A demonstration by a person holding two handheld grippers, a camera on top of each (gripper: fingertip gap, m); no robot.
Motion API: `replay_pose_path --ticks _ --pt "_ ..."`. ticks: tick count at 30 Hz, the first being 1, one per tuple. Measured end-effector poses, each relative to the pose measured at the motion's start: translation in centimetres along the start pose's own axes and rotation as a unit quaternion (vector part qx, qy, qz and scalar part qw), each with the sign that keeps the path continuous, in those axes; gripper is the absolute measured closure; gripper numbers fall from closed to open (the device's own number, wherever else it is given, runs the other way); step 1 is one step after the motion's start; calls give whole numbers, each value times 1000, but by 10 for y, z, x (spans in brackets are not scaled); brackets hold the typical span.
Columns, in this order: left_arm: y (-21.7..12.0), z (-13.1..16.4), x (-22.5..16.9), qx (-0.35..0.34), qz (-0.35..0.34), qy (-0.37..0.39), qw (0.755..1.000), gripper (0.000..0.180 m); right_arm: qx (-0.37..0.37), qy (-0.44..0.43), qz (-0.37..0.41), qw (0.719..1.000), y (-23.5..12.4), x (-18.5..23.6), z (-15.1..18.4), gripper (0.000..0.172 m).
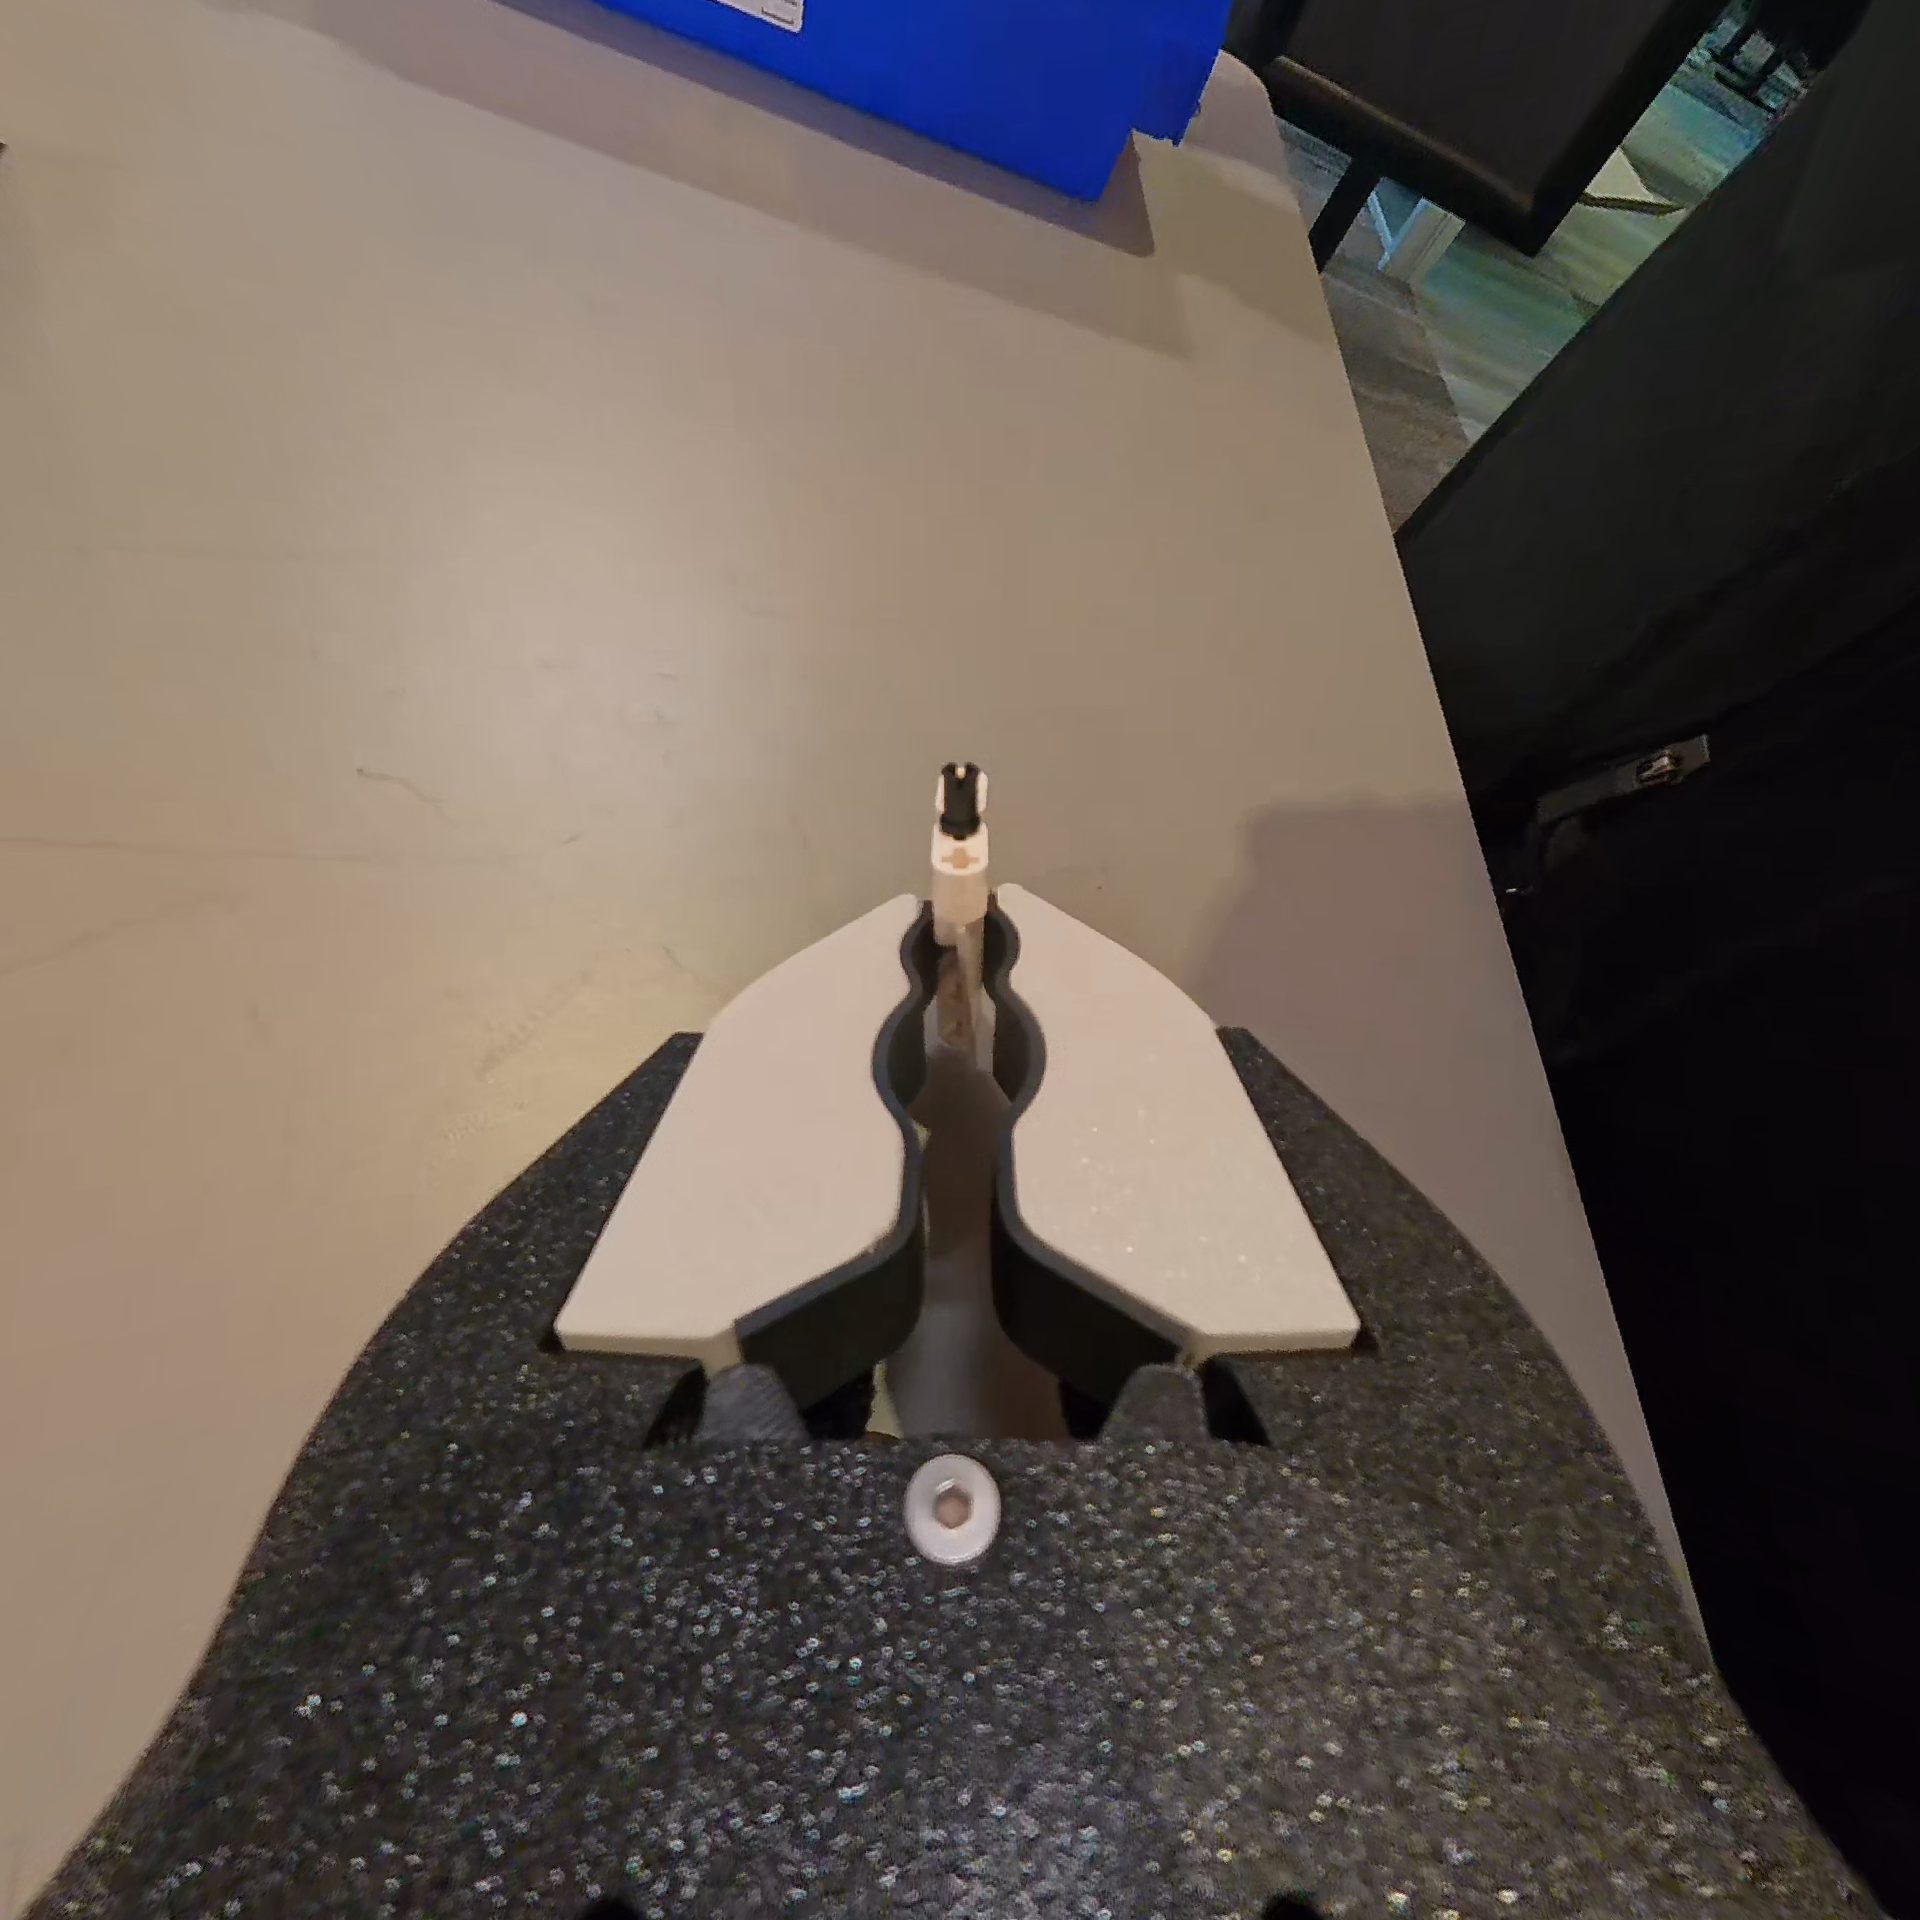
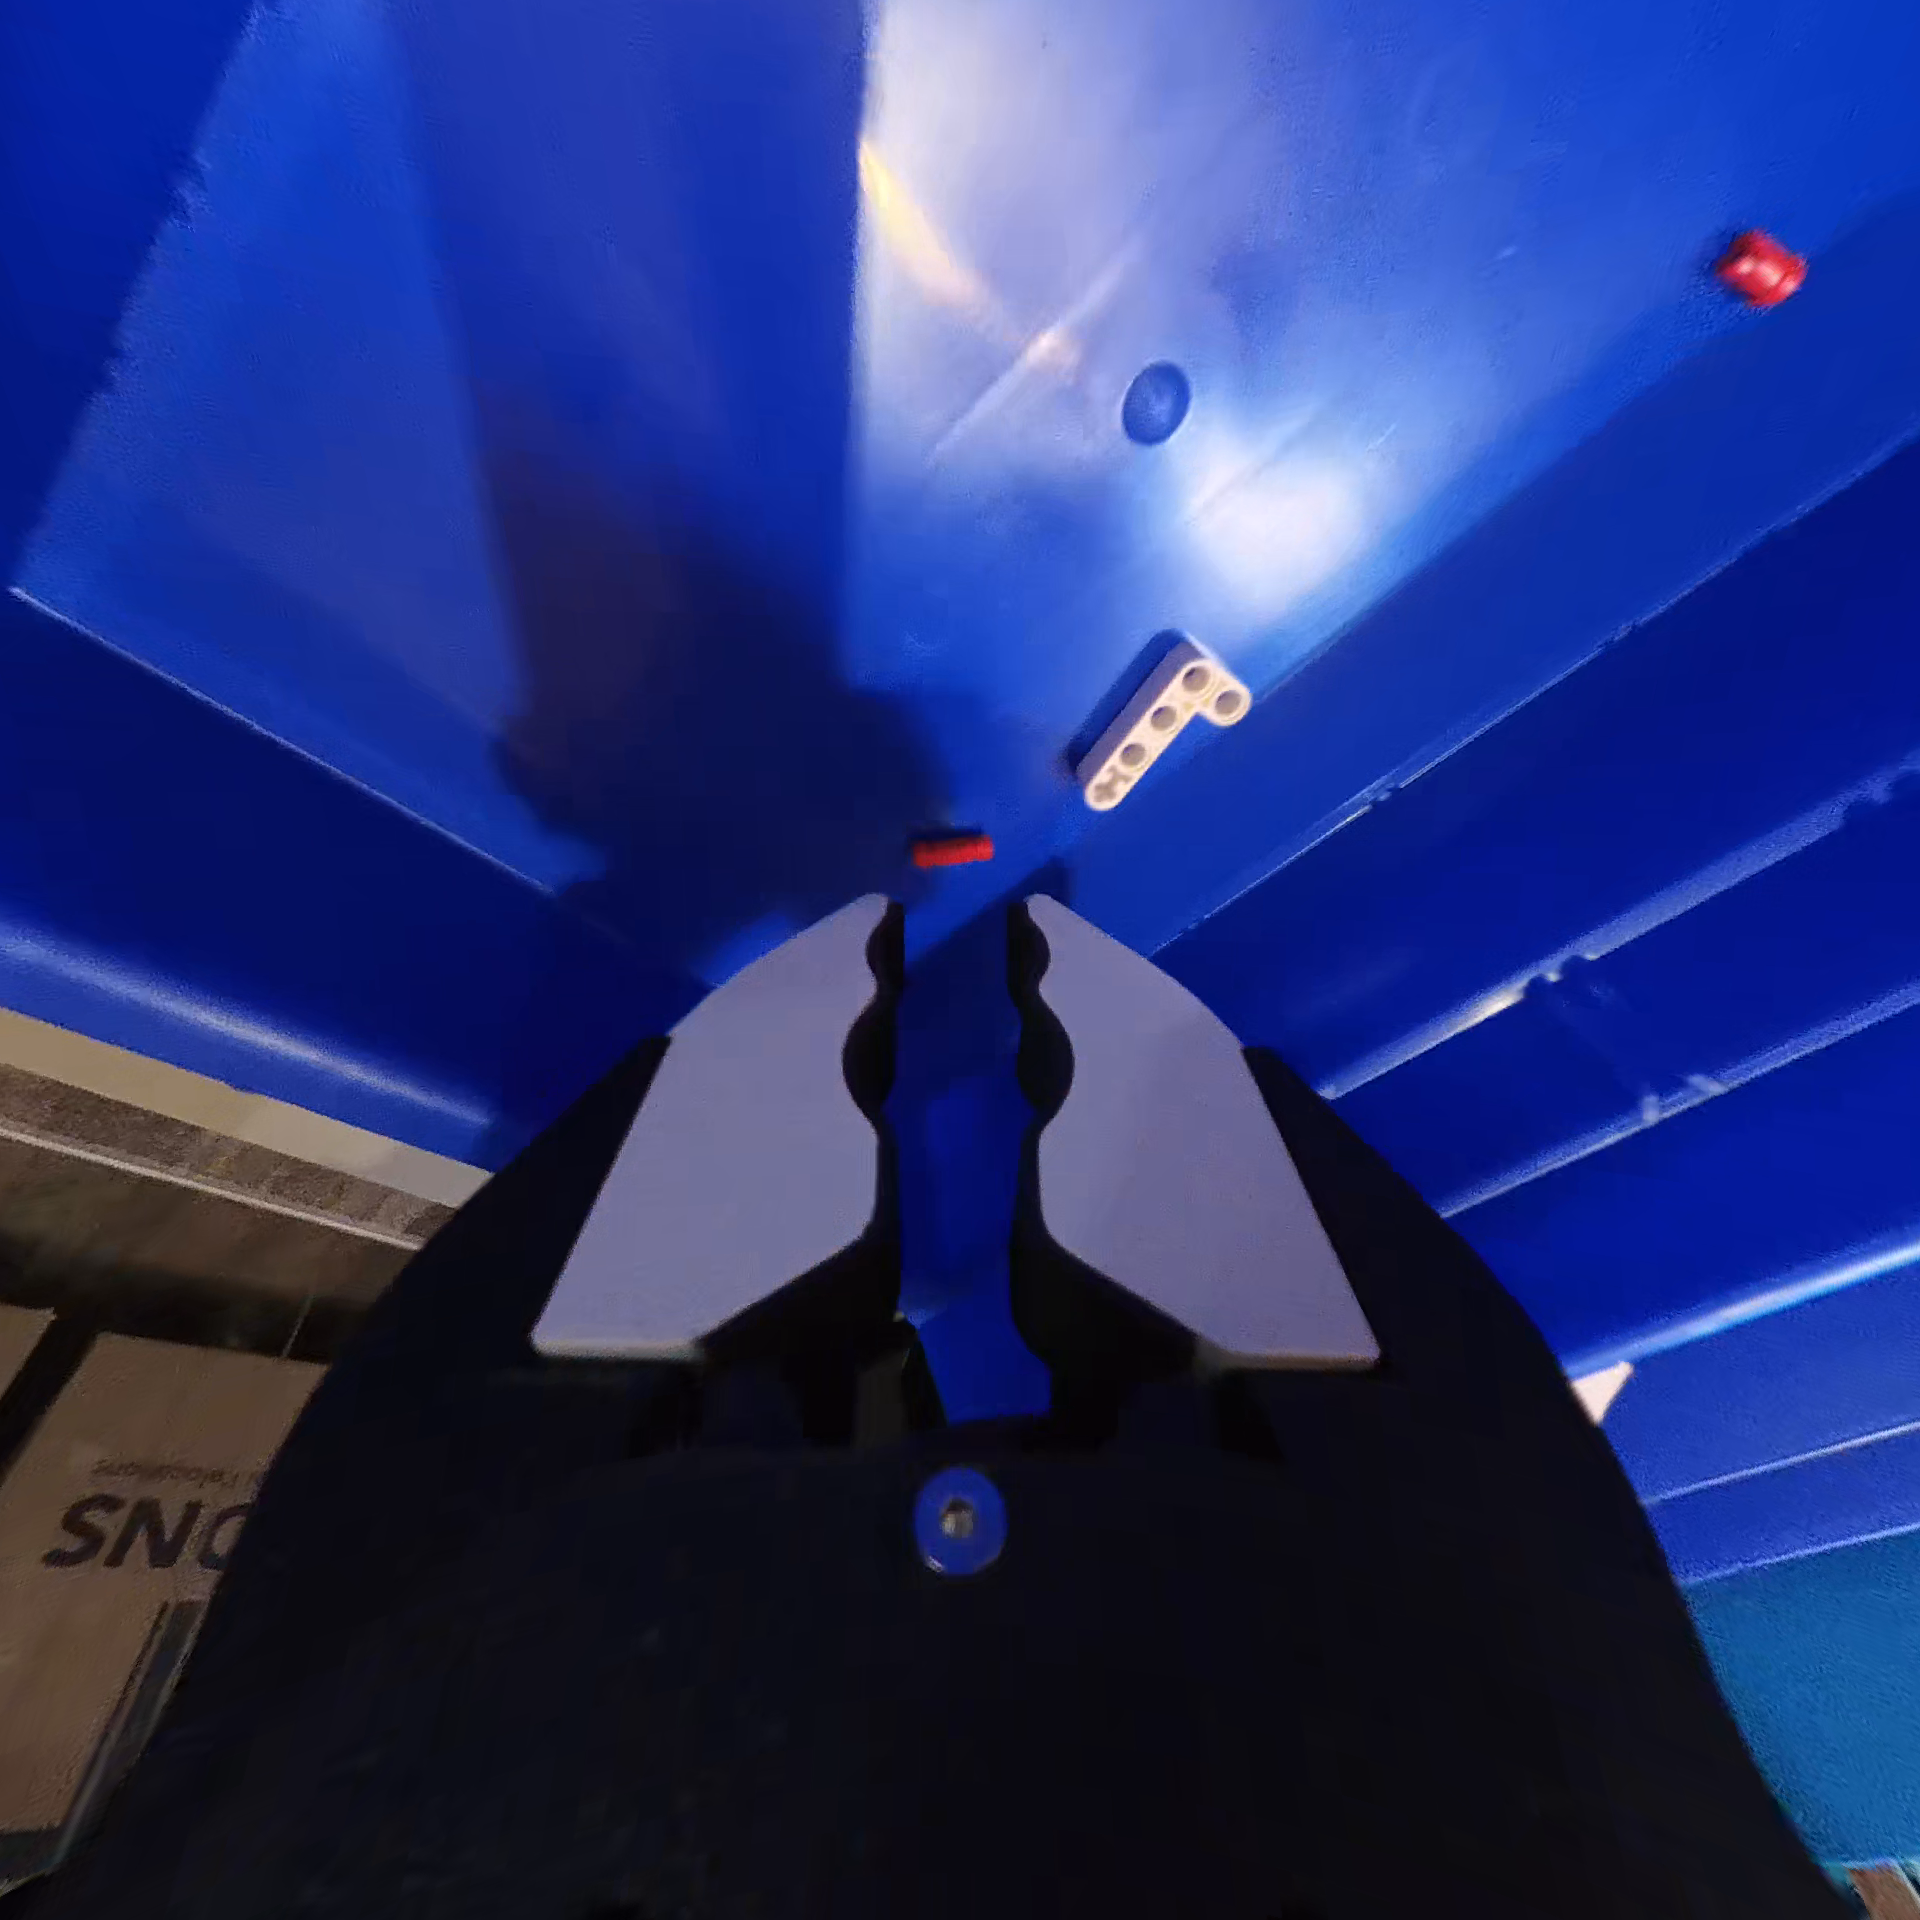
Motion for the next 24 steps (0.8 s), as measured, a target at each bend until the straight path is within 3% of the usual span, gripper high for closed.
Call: replay_pose_path --ticks 15,24 --pt "1 5 -4 20 -1 11 1000 173 -8 13 -14 1000 17 -2 5 148" --pt "1 5 -3 25 -4 10 1000 173 -16 4 -62 998 18 -2 4 155"
Point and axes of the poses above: each gripper's, where its closed fingertips meet, y out along the fingers, z out of its underside, x = y × z across the jaws, the point moved 5 cm from there along -y, back along the fingers, and after that the axes turned 15 degrees about -x, right-handed, at the moved point
